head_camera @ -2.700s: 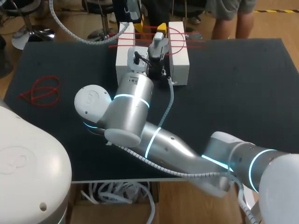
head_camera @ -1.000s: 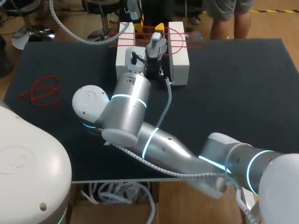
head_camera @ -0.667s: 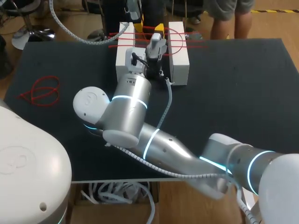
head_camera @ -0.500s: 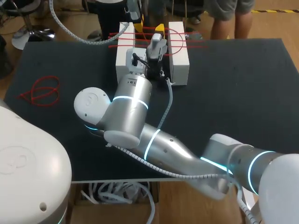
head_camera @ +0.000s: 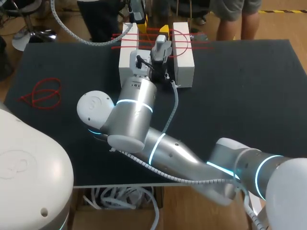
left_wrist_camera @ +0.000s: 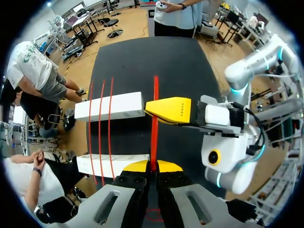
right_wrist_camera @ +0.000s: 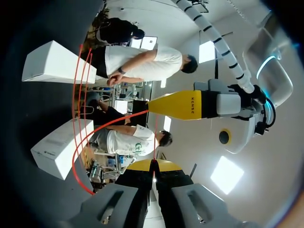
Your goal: Grab the tape and strap the tape.
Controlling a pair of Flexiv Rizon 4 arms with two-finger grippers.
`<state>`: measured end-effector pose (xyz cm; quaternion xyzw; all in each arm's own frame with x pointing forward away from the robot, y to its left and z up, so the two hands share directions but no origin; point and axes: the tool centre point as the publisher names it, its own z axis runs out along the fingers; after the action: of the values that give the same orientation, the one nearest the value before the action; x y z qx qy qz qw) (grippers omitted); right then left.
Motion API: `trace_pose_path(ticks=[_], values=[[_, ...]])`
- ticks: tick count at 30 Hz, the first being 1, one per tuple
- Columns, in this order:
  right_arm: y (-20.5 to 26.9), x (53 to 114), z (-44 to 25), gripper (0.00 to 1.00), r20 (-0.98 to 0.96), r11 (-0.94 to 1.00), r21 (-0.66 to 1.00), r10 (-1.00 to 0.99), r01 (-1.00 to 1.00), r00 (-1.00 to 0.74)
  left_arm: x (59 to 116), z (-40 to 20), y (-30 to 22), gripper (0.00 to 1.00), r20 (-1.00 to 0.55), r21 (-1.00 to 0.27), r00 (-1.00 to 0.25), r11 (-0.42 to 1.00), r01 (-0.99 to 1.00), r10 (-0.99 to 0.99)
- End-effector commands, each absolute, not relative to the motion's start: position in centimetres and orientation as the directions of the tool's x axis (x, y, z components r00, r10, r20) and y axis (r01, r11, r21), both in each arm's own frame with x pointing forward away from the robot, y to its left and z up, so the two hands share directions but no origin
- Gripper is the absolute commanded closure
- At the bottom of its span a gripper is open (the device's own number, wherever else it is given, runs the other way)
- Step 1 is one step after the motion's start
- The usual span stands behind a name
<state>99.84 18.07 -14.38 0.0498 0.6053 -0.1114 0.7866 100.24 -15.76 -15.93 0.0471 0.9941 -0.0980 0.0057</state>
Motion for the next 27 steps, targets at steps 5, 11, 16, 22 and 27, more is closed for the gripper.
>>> trace_pose_path(ticks=[5, 11, 16, 22, 27], values=[[18.0, 99.9, -14.0, 1.0, -0.966, 0.97, -0.048, -0.106, 0.238, 0.235, 100.3, -15.8, -15.8, 1.0, -0.018, -0.19, -0.996, 0.977, 0.093, 0.092], [18.2, 100.0, -14.1, 1.0, -0.966, 0.969, -0.05, -0.109, 0.242, 0.236, 100.3, -15.8, -15.8, 1.0, -0.018, -0.19, -0.996, 0.977, 0.093, 0.092], [18.5, 99.8, -14.3, 1.0, -0.964, 0.969, -0.053, -0.113, 0.24, 0.242, 100.3, -15.8, -15.8, 1.0, -0.018, -0.19, -0.996, 0.977, 0.093, 0.092], [18.9, 99.6, -14.5, 1.0, -0.963, 0.969, -0.052, -0.112, 0.241, 0.244, 100.3, -15.8, -15.8, 1.0, -0.018, -0.19, -0.996, 0.977, 0.093, 0.092], [19.4, 99.6, -14.6, 1.0, -0.963, 0.967, -0.051, -0.113, 0.249, 0.244, 100.3, -15.8, -15.8, 1.0, -0.018, -0.19, -0.996, 0.977, 0.093, 0.092]])
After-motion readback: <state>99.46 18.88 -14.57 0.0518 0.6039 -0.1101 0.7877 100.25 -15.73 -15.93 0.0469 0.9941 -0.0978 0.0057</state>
